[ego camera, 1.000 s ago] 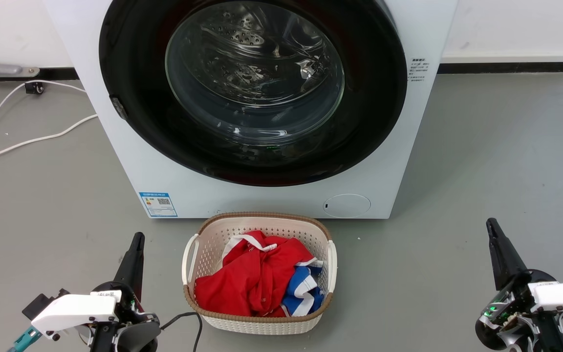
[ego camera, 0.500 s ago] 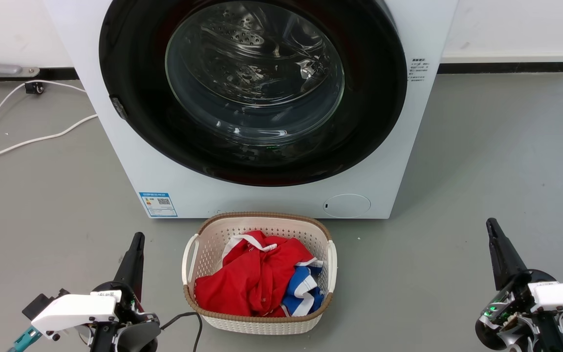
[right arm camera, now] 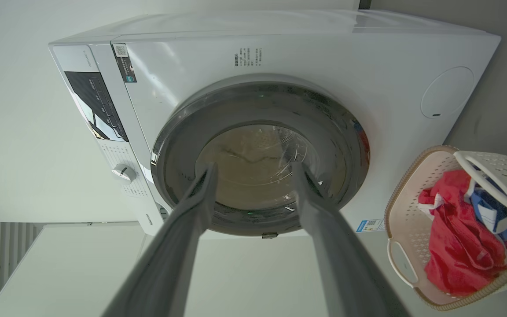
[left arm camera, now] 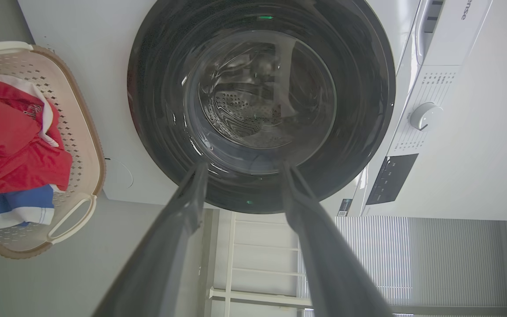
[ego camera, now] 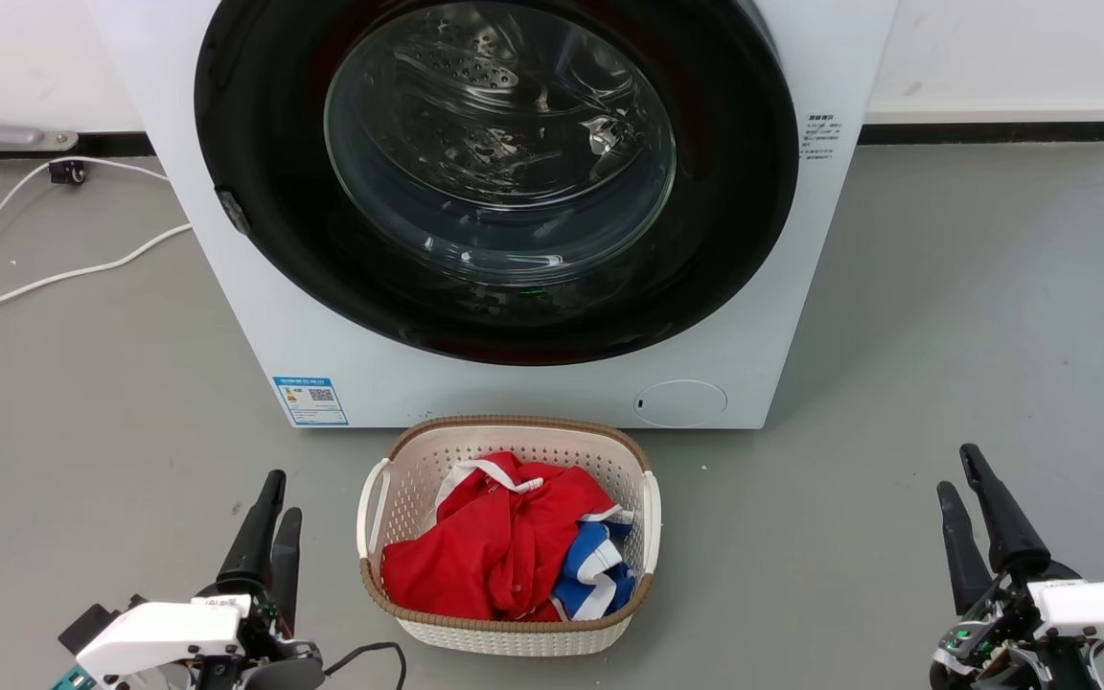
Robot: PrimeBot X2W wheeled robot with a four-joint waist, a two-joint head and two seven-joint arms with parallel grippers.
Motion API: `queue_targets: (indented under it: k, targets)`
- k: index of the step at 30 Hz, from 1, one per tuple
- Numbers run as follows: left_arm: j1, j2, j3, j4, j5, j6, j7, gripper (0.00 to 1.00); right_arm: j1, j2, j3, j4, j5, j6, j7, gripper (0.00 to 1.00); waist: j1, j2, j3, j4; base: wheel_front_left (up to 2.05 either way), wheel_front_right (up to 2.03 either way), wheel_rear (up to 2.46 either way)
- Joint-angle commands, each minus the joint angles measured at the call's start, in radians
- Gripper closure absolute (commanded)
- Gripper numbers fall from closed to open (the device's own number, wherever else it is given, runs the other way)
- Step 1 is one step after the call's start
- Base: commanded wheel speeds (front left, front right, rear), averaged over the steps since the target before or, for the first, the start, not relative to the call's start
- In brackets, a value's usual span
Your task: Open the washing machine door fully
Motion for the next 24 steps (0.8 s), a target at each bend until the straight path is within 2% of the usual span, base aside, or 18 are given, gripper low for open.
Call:
queue_targets:
  k: [1, 5, 10, 14, 24]
  targets:
    - [-0.02, 0.002, -0.013, -0.022, 0.0, -0.001, -0.01, 0.0, -0.014, -0.001, 0.004, -0.023, -0.001, 0.002, -0.009, 0.0, 0.0, -0.0001, 0.0, 0.0, 0.0, 0.0, 0.0]
    - [-0.021, 0.002, -0.04, -0.03, 0.018, -0.001, -0.033, 0.0, -0.001, -0.004, 0.013, -0.04, -0.015, 0.002, -0.028, 0.0, 0.0, -0.0001, -0.001, -0.001, 0.0, 0.0, 0.0]
    - [-0.022, 0.003, -0.049, -0.04, 0.094, 0.0, -0.057, 0.0, 0.011, -0.017, 0.025, -0.06, -0.078, 0.002, -0.057, 0.0, 0.0, -0.0001, -0.002, 0.0, 0.0, 0.0, 0.0]
    - [-0.023, 0.003, -0.064, -0.056, 0.188, 0.005, -0.076, 0.0, 0.018, -0.035, 0.031, -0.073, -0.193, 0.002, -0.077, 0.0, 0.0, -0.0001, -0.003, 0.0, 0.0, 0.0, 0.0]
    - [-0.02, 0.005, -0.123, -0.094, 0.482, 0.033, -0.118, 0.0, 0.036, -0.027, 0.026, -0.133, -0.479, 0.002, -0.105, 0.0, 0.0, -0.0001, -0.007, 0.001, 0.0, 0.0, 0.0]
